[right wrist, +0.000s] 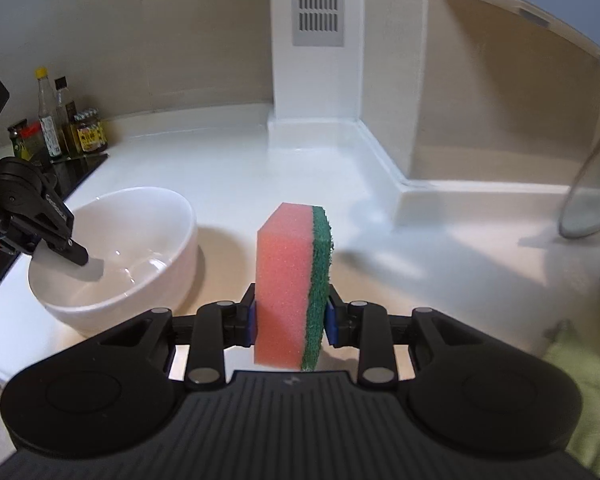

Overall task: Clean bowl
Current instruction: 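Place the sponge upright on the counter beside the bowl with the right gripper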

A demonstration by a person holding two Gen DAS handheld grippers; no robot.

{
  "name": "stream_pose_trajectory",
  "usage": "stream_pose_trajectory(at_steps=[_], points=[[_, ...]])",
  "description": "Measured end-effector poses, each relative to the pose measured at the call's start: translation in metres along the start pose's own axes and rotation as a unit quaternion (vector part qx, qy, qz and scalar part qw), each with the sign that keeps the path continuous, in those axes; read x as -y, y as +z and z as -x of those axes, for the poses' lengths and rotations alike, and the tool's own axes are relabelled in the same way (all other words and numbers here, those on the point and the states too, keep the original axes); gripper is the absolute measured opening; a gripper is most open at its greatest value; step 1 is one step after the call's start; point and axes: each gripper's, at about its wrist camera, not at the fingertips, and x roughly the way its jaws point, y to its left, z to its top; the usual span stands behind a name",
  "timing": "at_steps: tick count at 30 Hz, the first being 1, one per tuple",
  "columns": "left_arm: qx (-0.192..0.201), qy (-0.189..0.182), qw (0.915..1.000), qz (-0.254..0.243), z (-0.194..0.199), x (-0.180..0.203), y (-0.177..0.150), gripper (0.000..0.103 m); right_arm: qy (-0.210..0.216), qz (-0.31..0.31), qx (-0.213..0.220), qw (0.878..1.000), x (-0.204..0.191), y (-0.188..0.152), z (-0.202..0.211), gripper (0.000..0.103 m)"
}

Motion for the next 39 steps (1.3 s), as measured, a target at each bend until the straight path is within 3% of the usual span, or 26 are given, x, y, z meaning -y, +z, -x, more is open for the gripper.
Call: stream_pose_trajectory(at_steps=[4, 14, 16, 21, 29, 39], points=[[0.004, -0.001, 1.0000, 0.000, 0.000, -0.001, 0.000, 0.014, -0.001, 0.007, 0.001, 1.000, -0.017, -0.001, -0.011, 0.027], [0.021, -0.001, 0.9998, -0.005, 0.004, -0.002, -0.003, 0.014, -0.016, 0.001, -0.012, 1.000, -0.018, -0.013, -0.033, 0.028], [0.028, 0.002, 0.9995, -0.011, 0.006, 0.000, -0.004, 0.014, -0.015, -0.008, -0.014, 1.000, -0.016, -0.016, -0.034, 0.034], [0.043, 0.006, 0.9989, -0.020, 0.012, 0.001, -0.004, 0.014, -0.012, -0.008, -0.008, 1.000, -0.018, -0.016, -0.025, 0.046], [0.097, 0.020, 0.9943, -0.039, 0.036, 0.010, -0.004, 0.014, -0.007, -0.011, 0.017, 1.000, -0.012, -0.007, -0.003, 0.047], [0.113, 0.029, 0.9922, -0.045, 0.058, 0.018, -0.018, 0.014, 0.002, -0.008, 0.044, 0.999, -0.003, 0.000, 0.017, 0.048]])
